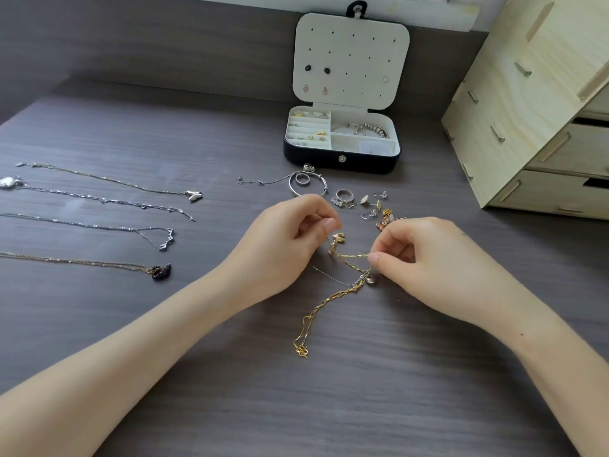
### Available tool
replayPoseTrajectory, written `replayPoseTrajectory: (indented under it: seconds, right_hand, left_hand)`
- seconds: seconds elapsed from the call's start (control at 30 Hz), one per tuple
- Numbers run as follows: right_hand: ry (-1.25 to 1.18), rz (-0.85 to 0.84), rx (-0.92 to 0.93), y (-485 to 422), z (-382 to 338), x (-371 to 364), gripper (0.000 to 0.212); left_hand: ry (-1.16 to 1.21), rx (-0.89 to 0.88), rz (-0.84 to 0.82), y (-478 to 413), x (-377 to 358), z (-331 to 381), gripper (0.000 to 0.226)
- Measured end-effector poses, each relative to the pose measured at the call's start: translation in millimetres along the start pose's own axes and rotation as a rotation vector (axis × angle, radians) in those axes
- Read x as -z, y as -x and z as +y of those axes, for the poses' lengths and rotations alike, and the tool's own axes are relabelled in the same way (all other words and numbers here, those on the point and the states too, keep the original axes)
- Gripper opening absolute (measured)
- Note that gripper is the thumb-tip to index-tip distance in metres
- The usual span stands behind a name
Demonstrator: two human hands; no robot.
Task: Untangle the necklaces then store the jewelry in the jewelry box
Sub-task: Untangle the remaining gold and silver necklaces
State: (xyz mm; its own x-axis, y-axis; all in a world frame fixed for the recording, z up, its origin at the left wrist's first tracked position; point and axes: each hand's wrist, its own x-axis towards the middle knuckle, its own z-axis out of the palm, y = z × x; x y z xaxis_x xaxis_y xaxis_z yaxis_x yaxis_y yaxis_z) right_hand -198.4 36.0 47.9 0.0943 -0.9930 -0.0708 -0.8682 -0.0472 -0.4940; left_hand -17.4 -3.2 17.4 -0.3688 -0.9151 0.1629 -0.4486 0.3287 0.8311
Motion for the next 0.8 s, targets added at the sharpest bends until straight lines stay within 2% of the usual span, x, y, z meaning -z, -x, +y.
replayPoseTrajectory:
  seconds: [0.17, 0.33, 0.47, 0.57, 0.67, 0.8]
  right_hand:
    - [0.181, 0.098, 0.094, 2, -2, -7, 0.008]
    - [0.187, 0.242, 0.342, 0, -9, -17, 0.002]
    - [0.245, 0.264, 0.415, -3, -10, -30, 0.013]
    - [0.277, 0.282, 0.429, -6, -12, -35, 0.010]
    - [0.190, 0.229, 0.394, -7, -13, -34, 0.008]
    - [0.057, 0.032, 0.328, -5, -6, -22, 0.007]
  left_hand:
    - [0.008, -0.028, 0.039, -7, -6, 0, 0.012]
    - [-0.015, -0.053, 0.052, -14, -10, -5, 0.010]
    - [-0.017, -0.053, 0.071, -19, -9, -9, 0.009]
    - [-0.015, -0.057, 0.070, -21, -9, -11, 0.010]
    - [-0.016, -0.067, 0.070, -21, -8, -12, 0.008]
    - [-0.022, -0.080, 0.075, -21, -8, -13, 0.006]
